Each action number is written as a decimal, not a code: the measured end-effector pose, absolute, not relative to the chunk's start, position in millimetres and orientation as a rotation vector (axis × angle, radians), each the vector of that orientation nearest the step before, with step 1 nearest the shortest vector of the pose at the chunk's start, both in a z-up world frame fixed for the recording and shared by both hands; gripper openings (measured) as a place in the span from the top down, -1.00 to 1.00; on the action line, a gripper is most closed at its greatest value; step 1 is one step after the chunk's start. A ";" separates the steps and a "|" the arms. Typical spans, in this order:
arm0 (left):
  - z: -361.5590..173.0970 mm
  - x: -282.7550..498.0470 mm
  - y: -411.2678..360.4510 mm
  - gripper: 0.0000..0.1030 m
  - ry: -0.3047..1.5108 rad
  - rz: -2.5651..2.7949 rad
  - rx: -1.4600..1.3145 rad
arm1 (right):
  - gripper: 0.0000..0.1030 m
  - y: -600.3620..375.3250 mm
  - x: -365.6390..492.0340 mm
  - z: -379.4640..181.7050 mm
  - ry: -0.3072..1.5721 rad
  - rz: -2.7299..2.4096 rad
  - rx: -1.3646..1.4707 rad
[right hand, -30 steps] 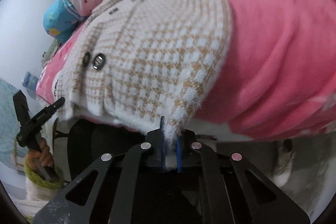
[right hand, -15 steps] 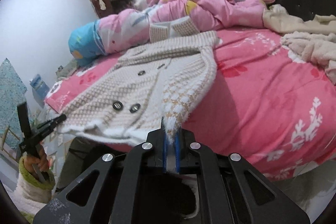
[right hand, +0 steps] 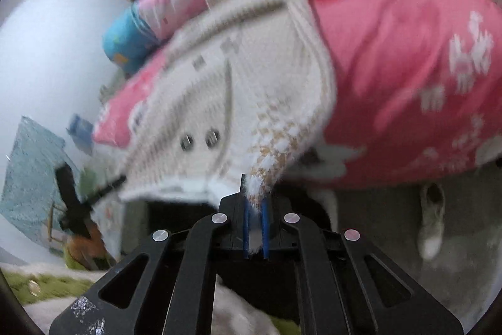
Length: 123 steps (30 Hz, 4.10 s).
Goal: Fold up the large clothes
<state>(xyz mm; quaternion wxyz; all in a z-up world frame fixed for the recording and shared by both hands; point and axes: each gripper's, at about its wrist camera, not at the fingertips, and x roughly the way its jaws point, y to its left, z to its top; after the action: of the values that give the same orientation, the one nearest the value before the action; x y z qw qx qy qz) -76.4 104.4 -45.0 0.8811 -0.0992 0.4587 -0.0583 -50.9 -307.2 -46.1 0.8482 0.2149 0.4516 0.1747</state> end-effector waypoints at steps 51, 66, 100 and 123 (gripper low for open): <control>-62.8 39.7 129.8 -0.32 0.943 -0.272 -0.545 | -0.64 -351.1 57.9 -62.1 0.882 0.237 0.691; -87.7 69.0 150.2 0.09 0.893 -0.116 -0.735 | 0.44 -358.1 88.4 -99.7 0.889 0.145 0.809; -32.9 66.1 126.9 0.18 0.857 -0.059 -0.225 | -0.34 -293.7 109.1 -46.5 0.876 0.144 0.007; -26.0 142.7 75.6 0.81 0.736 -0.045 0.016 | 0.86 -316.3 165.2 -58.8 0.788 0.117 0.210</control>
<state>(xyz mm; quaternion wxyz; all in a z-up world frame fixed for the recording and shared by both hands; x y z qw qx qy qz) 142.7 75.6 -26.0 0.9328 0.0077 0.3597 -0.0218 165.2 -316.3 -58.8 0.9163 0.1020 0.3830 0.0568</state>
